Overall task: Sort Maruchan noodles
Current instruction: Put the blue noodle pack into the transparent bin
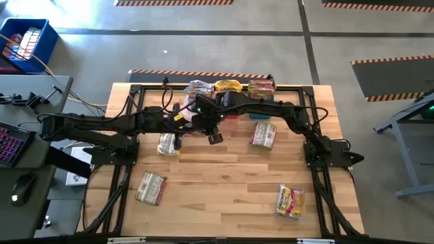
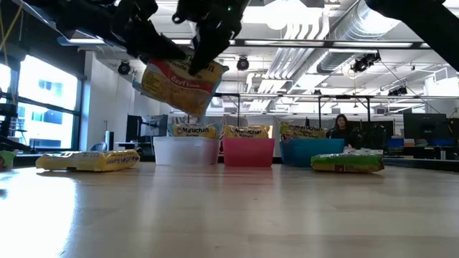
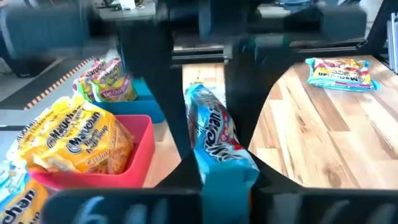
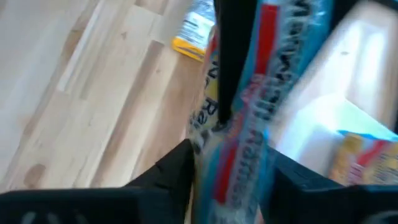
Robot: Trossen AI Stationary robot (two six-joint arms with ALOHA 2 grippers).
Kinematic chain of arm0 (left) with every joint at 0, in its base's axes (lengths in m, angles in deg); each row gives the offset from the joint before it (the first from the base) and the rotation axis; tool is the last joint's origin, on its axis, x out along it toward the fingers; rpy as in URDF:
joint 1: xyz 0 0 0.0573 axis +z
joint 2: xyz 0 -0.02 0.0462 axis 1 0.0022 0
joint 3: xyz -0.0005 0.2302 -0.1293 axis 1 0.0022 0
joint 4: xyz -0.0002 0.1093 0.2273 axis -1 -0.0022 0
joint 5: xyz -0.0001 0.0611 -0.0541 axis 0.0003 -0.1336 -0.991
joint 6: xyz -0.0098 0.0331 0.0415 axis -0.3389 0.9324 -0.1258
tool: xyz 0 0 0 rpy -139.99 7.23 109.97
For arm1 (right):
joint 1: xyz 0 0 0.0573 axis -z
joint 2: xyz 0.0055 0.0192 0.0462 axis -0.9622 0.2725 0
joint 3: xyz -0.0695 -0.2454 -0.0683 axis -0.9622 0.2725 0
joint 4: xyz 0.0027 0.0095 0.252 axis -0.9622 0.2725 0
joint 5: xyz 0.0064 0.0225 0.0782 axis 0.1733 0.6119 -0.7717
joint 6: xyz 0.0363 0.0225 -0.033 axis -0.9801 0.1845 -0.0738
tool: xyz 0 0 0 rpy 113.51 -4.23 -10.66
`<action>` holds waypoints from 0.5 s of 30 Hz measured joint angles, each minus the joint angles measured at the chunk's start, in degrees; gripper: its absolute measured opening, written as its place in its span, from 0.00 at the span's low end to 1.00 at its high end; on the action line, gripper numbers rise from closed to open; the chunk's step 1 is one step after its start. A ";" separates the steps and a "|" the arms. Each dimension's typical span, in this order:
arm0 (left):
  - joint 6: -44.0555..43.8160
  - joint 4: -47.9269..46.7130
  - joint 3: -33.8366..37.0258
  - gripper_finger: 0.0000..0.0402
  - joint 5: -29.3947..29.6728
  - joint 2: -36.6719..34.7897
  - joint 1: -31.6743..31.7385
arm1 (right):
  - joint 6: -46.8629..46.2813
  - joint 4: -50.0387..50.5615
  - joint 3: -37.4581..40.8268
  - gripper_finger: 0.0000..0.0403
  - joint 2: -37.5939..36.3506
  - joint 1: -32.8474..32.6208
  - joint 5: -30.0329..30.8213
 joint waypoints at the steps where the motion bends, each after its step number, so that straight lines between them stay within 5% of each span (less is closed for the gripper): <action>1: 0.30 0.09 0.00 0.03 -0.56 -0.08 0.51 | -0.10 -0.06 -0.01 0.36 -0.72 0.00 0.80; 8: 4.98 0.08 0.03 0.02 -5.18 0.22 6.09 | -3.25 4.95 -0.02 0.40 -8.75 -0.01 10.62; 15: 13.71 2.23 0.37 0.01 -19.82 0.94 18.86 | -8.58 11.56 0.11 0.17 -17.25 0.59 19.88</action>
